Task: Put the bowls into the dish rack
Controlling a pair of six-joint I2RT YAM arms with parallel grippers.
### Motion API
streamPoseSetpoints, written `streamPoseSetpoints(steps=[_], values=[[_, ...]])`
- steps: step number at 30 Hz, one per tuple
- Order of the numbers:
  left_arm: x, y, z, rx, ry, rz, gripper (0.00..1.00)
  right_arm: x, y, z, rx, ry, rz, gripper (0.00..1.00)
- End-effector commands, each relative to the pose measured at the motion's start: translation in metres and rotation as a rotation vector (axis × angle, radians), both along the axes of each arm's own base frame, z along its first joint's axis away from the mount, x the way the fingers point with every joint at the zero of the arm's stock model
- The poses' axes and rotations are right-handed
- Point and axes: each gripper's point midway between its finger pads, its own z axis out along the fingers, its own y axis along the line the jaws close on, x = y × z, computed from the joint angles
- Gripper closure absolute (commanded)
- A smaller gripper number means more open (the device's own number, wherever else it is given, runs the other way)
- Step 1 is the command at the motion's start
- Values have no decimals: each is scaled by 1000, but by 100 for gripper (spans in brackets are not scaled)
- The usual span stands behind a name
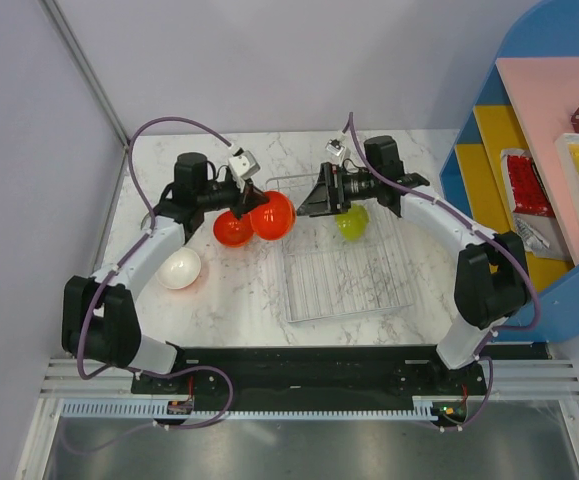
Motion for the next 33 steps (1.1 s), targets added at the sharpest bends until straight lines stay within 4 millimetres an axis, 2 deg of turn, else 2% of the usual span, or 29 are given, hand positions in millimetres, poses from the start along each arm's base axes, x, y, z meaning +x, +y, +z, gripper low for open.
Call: streamPoseSetpoints(steps=[1, 14, 25, 29, 33], values=[[6, -16, 37, -76, -101, 42, 98, -1, 13, 13, 121, 36, 60, 2], [2, -20, 41, -84, -116, 77, 98, -4, 19, 23, 241, 85, 63, 2], [-6, -25, 43, -97, -101, 49, 98, 7, 20, 3, 208, 58, 32, 2], [-10, -29, 48, -115, -95, 26, 98, 13, 19, -11, 157, 56, 5, 2], [-14, -32, 51, -126, -86, 6, 98, 12, 21, -6, 187, 69, 15, 2]])
